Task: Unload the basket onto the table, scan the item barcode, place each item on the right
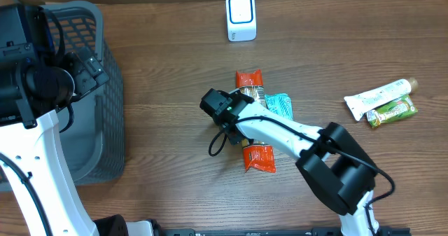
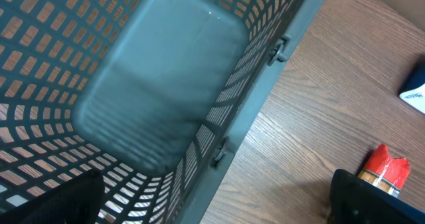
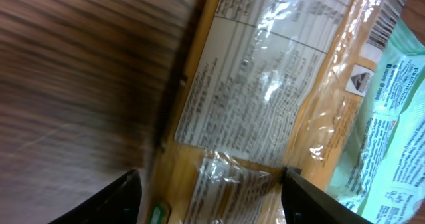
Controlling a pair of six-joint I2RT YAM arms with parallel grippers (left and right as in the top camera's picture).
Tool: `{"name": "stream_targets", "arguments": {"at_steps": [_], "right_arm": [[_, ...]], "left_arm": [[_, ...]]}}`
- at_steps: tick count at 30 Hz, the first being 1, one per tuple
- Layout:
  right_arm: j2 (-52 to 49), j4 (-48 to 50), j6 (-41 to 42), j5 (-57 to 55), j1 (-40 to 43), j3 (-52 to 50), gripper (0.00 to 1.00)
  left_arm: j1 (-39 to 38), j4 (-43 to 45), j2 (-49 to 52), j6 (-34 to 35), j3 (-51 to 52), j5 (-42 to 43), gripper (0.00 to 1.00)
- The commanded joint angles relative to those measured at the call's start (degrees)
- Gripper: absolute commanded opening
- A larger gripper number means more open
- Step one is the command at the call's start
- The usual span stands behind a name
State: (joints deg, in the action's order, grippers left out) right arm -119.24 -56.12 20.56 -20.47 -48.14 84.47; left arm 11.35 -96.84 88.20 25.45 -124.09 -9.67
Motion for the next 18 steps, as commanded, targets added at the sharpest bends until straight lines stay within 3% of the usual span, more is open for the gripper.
{"name": "stream_targets", "arguments": {"at_steps": [1,8,10,13,18], "right_arm": [[-3.1,-1.3,-1.1,-1.4,0.0,1.9,0.67],[-8.8,-6.6,-4.6,-3.1,0.0,1.9,0.65],[-10.6,-7.9,-4.7,-4.0,0.0,1.9,0.59],[-10.9,-8.2,-4.7,-4.1,0.0,1.9,0.42],[-10.9,-8.4,-4.8,-4.1,-0.7,1.9,0.31]], "left_arm": [[0.3,0.0,0.2,-0.6,0.0,-0.8,1.00],[0.3,0.0,0.2,-0.6,0.0,-0.8,1.00],[0.3,0.0,0.2,-0.6,0.0,-0.8,0.99],[0.3,0.0,0.2,-0.6,0.0,-0.8,0.99],[0.3,0.0,0.2,-0.6,0.0,-0.8,1.00]]}}
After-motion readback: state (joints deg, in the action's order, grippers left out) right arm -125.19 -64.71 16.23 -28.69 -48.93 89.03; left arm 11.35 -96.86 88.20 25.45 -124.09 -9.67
